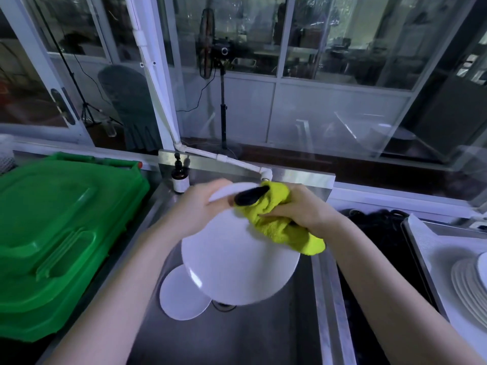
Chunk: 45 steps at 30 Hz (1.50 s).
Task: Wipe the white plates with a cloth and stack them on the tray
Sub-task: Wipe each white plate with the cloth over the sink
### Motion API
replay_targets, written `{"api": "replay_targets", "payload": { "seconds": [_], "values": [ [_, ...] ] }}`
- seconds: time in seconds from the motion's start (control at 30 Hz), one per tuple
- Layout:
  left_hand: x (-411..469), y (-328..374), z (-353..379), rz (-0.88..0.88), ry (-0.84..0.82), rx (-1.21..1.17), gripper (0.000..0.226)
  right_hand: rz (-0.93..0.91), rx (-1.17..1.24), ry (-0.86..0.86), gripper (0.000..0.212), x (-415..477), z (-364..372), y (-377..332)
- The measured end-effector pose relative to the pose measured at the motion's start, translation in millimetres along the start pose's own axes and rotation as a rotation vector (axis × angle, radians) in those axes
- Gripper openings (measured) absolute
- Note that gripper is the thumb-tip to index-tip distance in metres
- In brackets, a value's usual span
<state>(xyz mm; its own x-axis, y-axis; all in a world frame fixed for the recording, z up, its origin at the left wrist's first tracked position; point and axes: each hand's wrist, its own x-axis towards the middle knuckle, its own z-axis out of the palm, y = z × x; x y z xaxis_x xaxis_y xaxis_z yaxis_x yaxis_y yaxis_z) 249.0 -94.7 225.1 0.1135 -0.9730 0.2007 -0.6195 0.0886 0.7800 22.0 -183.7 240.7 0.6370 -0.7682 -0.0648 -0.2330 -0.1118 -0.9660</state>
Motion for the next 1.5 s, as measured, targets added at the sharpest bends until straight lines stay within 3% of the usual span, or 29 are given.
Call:
{"api": "replay_targets", "payload": {
  "seconds": [0.07, 0.1, 0.2, 0.27, 0.33, 0.43, 0.6, 0.77, 0.83, 0.93, 1.03, 1.13, 1.23, 1.33, 1.5],
  "values": [
    [2.6, 0.9, 3.1, 0.043, -0.041, -0.033, 0.022, 0.006, -0.036, -0.047, 0.017, 3.6, 5.2, 0.2],
    [1.9, 0.8, 2.4, 0.018, 0.019, -0.132, 0.028, 0.009, 0.001, -0.018, 0.017, 3.7, 7.0, 2.9],
    [-10.5, -7.6, 5.1, -0.194, 0.394, -0.460, 0.025, 0.071, 0.311, 0.181, 0.023, -1.1, 11.8, 18.7],
    [-25.3, -8.4, 22.7, -0.333, 0.546, -0.548, 0.028, 0.128, 0.592, 0.368, 0.022, -4.6, 22.5, 31.3],
    [-39.4, 1.4, 45.7, -0.407, 0.595, -0.685, 0.040, 0.165, 0.799, 0.477, 0.022, -7.5, 40.9, 41.3],
    [-41.8, 3.2, 54.5, -0.451, 0.637, -0.838, 0.041, 0.197, 0.927, 0.477, 0.019, -13.8, 61.1, 49.4],
    [-29.1, -7.8, 20.8, -0.333, 0.412, -0.590, 0.028, 0.101, 0.627, 0.382, 0.025, -11.3, 33.5, 37.7],
    [-4.4, -3.1, -3.5, -0.129, -0.016, -0.096, 0.027, -0.087, -0.024, 0.011, 0.021, 3.3, 3.6, 9.1],
    [1.7, 3.1, -2.1, -0.067, -0.056, 0.026, 0.026, -0.112, -0.118, -0.038, 0.020, 6.8, 5.0, 8.4],
    [0.4, 1.7, -2.2, -0.113, 0.165, -0.196, 0.017, -0.073, 0.048, 0.108, 0.021, 5.9, 6.1, 16.3],
    [-16.4, -7.0, 14.0, -0.310, 0.537, -0.505, 0.015, 0.064, 0.545, 0.362, 0.020, 0.5, 14.9, 32.0],
    [-32.8, 3.0, 50.9, -0.365, 0.598, -0.743, 0.025, 0.134, 0.896, 0.503, 0.018, -4.1, 39.6, 43.6],
    [-30.2, 13.6, 65.7, -0.335, 0.668, -0.890, 0.025, 0.141, 1.029, 0.492, 0.016, -9.8, 58.7, 49.0],
    [-26.2, 7.5, 51.1, -0.280, 0.565, -0.742, 0.028, 0.140, 0.905, 0.484, 0.020, -15.5, 47.3, 47.2],
    [-14.9, -0.3, 5.3, -0.201, 0.095, -0.435, 0.023, -0.029, 0.345, 0.253, 0.029, -9.5, -0.1, 24.4]
  ]
}}
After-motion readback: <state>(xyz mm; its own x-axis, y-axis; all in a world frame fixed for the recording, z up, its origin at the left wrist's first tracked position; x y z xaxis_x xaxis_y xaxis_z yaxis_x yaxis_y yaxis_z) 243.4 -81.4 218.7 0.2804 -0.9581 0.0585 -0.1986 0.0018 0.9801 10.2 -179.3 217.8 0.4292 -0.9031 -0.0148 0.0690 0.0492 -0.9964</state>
